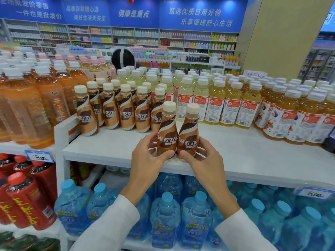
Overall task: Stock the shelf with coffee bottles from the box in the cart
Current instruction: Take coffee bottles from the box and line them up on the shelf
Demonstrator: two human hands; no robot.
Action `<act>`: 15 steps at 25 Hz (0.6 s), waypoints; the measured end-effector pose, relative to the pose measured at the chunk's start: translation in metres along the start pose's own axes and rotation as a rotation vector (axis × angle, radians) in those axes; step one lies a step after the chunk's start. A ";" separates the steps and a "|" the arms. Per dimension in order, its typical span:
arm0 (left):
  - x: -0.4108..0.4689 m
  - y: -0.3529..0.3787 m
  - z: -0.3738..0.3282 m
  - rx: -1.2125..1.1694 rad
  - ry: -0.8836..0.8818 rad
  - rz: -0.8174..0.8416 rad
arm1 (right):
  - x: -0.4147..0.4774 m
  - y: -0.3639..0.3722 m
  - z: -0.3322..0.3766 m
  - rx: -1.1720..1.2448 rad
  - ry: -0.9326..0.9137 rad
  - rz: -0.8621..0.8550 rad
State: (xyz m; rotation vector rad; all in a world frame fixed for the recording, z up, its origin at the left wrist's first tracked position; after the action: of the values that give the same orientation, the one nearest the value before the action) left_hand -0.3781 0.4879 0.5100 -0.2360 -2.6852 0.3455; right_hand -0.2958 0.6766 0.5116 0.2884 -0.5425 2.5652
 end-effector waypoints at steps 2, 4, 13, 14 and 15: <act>0.002 -0.022 0.007 0.019 -0.017 -0.045 | 0.004 0.023 0.008 0.000 -0.005 0.028; 0.005 -0.049 0.015 0.026 -0.047 -0.099 | 0.011 0.052 0.017 -0.015 -0.011 0.051; 0.047 -0.148 0.062 0.182 -0.150 -0.289 | 0.055 0.182 0.061 -0.084 -0.109 0.123; 0.050 -0.152 0.063 0.199 -0.157 -0.312 | 0.058 0.189 0.062 -0.094 -0.103 0.125; 0.052 -0.154 0.065 0.211 -0.161 -0.331 | 0.061 0.195 0.062 -0.100 -0.097 0.127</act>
State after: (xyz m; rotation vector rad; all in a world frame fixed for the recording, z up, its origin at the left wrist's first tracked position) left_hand -0.4699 0.3384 0.5155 0.3087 -2.7520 0.5578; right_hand -0.4415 0.5213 0.5229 0.3552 -0.7442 2.6459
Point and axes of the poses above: each hand's wrist, its own x-axis towards the middle knuckle, its own y-axis out of the palm, z = x × y, the point moved 9 cm from there along x, towards the middle knuckle, and after that the axes turned 5 degrees about z, right-handed, at the moved point
